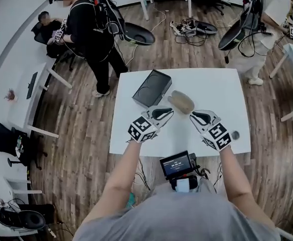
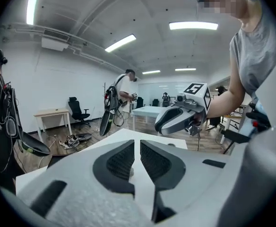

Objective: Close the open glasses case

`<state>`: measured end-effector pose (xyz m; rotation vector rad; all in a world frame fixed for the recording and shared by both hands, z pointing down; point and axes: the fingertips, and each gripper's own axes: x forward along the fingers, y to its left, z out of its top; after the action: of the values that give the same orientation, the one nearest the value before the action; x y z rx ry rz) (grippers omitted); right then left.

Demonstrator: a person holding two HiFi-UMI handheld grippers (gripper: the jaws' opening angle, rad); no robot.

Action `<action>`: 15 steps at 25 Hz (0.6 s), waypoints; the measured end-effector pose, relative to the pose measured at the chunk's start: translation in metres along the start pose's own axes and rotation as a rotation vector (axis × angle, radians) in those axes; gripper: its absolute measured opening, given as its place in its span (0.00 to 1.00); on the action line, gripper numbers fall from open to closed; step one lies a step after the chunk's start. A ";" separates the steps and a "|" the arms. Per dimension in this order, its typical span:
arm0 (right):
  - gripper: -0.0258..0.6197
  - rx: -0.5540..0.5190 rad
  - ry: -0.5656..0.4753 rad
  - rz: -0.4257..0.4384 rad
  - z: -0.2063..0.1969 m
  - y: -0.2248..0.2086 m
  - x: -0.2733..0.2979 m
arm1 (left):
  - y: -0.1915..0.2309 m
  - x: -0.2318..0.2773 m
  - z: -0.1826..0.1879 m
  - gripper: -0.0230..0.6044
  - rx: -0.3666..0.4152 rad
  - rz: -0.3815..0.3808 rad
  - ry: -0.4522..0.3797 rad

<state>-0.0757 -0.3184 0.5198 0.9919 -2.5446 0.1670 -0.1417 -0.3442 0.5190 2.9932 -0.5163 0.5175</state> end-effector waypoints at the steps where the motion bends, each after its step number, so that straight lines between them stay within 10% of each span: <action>1: 0.09 0.010 0.012 -0.022 -0.002 -0.006 0.004 | 0.008 0.006 -0.002 0.07 0.017 -0.015 0.021; 8: 0.10 0.116 0.101 -0.163 -0.041 -0.051 0.035 | 0.055 0.054 -0.024 0.28 0.093 -0.089 0.174; 15: 0.23 0.211 0.222 -0.220 -0.100 -0.083 0.056 | 0.086 0.104 -0.058 0.28 0.191 -0.140 0.356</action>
<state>-0.0250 -0.3900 0.6310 1.2496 -2.2328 0.4630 -0.0966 -0.4513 0.6083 2.9737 -0.2389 1.1135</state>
